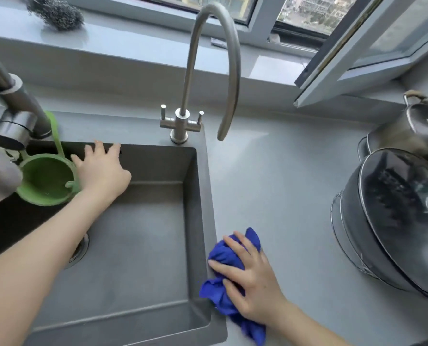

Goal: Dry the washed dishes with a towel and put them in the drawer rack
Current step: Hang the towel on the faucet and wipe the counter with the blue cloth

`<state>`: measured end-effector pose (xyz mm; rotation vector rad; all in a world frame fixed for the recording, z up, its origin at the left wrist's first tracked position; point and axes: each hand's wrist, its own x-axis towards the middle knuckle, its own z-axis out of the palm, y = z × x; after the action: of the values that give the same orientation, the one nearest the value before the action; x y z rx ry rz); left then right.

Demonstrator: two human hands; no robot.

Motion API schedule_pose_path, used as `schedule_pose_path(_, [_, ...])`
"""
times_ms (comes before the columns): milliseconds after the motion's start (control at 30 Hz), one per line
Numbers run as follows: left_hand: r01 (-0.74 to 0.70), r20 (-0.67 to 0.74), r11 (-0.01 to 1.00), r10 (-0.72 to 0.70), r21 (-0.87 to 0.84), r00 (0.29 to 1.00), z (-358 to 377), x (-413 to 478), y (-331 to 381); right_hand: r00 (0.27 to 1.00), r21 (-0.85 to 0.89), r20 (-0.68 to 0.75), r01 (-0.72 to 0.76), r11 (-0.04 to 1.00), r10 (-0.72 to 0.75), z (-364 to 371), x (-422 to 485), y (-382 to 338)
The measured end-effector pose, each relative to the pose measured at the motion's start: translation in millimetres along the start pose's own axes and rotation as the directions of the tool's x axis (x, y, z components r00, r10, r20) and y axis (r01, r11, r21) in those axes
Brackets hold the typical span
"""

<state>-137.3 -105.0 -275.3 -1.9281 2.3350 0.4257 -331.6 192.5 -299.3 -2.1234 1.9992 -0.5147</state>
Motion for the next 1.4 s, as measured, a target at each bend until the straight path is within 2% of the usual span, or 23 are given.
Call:
schedule_pose_path(67, [-0.045,-0.009,0.999,0.045,-0.03,0.999,3.3,-10.3,9.6,0.999,-0.005,0.018,0.052,0.999,-0.052,-10.4,-5.1,20.8])
schedule_pose_path(133, [-0.113,-0.028,0.993,0.112,-0.039,0.993,5.5,-15.1,19.6,1.0,-0.016,-0.019,0.0,1.0,0.0,-15.9,25.0,53.0])
schedule_pose_path(200, [-0.155,-0.059,0.986,0.151,-0.063,0.987,5.2,-17.1,27.5,0.962,-0.044,-0.141,-0.242,0.969,0.234,-25.6,75.8,100.4])
schedule_pose_path(267, [-0.175,-0.095,0.979,0.165,-0.104,0.982,4.1,-19.5,33.1,0.842,-0.019,-0.222,-0.509,0.861,0.493,-43.6,123.2,142.0])
schedule_pose_path(333, [-0.189,-0.114,0.973,0.175,-0.133,0.978,1.6,-23.1,36.1,0.774,-0.011,-0.205,-0.614,0.789,0.599,-48.7,139.5,158.7])
schedule_pose_path(400, [-0.194,-0.117,0.97,0.177,-0.15,0.977,-2.3,-31.7,35.1,0.778,0.006,-0.214,-0.604,0.797,0.591,-44.6,118.7,147.6])
schedule_pose_path(567, [-0.251,-0.108,0.945,0.233,-0.21,0.967,-9.6,-72.4,25.7,0.774,0.048,-0.24,-0.594,0.803,0.586,-30.2,-3.8,84.9])
schedule_pose_path(700, [-0.296,-0.098,0.911,0.28,-0.285,0.955,-10.3,-120.7,24.2,0.782,0.072,-0.234,-0.579,0.812,0.578,2.6,-79.8,-11.5])
schedule_pose_path(800, [-0.306,-0.041,0.885,0.312,-0.351,0.949,-4.6,-155.7,29.3,0.82,0.125,-0.192,-0.524,0.842,0.539,28.6,-90.8,-80.1])
schedule_pose_path(867, [-0.303,0.027,0.868,0.34,-0.394,0.94,1.7,-175.3,33.7,0.9,0.166,-0.138,-0.39,0.906,0.413,39.1,-76.9,-106.4])
schedule_pose_path(933, [-0.312,0.107,0.868,0.378,-0.386,0.92,5.9,-190.1,35.8,0.979,0.141,-0.039,-0.191,0.971,0.198,36.7,-62.7,-110.6])
schedule_pose_path(967, [-0.324,0.135,0.869,0.396,-0.373,0.908,6.5,-195.8,35.2,0.994,0.103,0.001,-0.108,0.989,0.109,31.6,-60.3,-104.6])
schedule_pose_path(1000, [-0.334,0.144,0.868,0.408,-0.368,0.901,5.8,-199.7,33.8,0.997,0.067,0.012,-0.08,0.995,0.079,25.4,-60.6,-91.0])
schedule_pose_path(1033, [-0.334,0.14,0.866,0.408,-0.373,0.902,3.8,-202.4,31.5,0.991,0.054,-0.009,-0.13,0.99,0.131,15.5,-62.6,-74.5])
schedule_pose_path(1100, [-0.313,0.131,0.865,0.389,-0.391,0.912,-0.8,-207.9,27.1,0.916,0.086,-0.122,-0.375,0.923,0.383,-6.7,-69.5,-39.8])
schedule_pose_path(1167, [-0.29,0.154,0.862,0.381,-0.417,0.912,-5.0,-214.3,27.0,0.833,0.127,-0.066,-0.539,0.833,0.549,-28.6,-73.8,-19.7])
schedule_pose_path(1267, [-0.228,0.244,0.814,0.407,-0.535,0.88,-10.0,-227.5,40.7,0.775,0.354,0.053,-0.604,0.714,0.63,-59.0,-61.8,-28.1])
schedule_pose_path(1400, [-0.118,0.362,0.687,0.511,-0.717,0.78,-13.1,-247.8,72.0,0.768,0.673,0.075,-0.51,0.536,0.636,-105.6,-44.4,-46.2])
